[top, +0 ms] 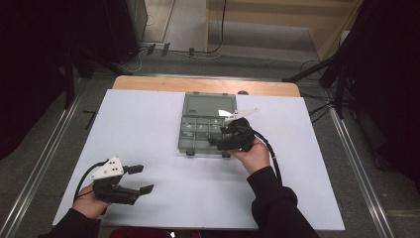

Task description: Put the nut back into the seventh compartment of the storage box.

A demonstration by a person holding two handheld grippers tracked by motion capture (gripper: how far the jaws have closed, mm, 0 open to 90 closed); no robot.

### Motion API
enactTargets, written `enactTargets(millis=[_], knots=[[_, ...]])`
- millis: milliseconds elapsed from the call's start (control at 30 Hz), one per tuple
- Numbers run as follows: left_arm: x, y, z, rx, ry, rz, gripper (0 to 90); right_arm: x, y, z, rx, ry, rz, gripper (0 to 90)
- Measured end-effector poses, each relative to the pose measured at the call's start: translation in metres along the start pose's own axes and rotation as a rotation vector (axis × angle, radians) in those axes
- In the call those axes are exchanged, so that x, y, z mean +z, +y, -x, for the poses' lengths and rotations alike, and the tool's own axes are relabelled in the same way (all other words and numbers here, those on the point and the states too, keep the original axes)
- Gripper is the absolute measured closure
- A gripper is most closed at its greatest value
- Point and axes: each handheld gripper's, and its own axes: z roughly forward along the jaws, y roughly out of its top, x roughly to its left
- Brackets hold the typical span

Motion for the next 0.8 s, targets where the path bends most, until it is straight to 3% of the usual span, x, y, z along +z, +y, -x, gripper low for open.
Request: enactTargets(millis=[200, 300, 567, 800], knots=[[-0.001, 0.000, 0.000, -0.002, 0.003, 0.001, 22.7, -0.005, 0.001, -0.008, -0.018, 0.036, 0.015, 25.7], [-0.001, 0.000, 0.000, 0.001, 0.005, 0.001, 22.7, -0.006, -0.001, -0.017, -0.066, 0.032, -0.011, 23.0], [-0.001, 0.000, 0.001, 0.001, -0.001, 0.006, 22.7, -0.013, -0.014, -0.039, -0.137, 0.039, 0.009, 22.8], [-0.001, 0.000, 0.001, 0.000, -0.001, 0.005, 22.7, -0.021, -0.031, -0.044, -0.133, 0.080, 0.025, 21.7]])
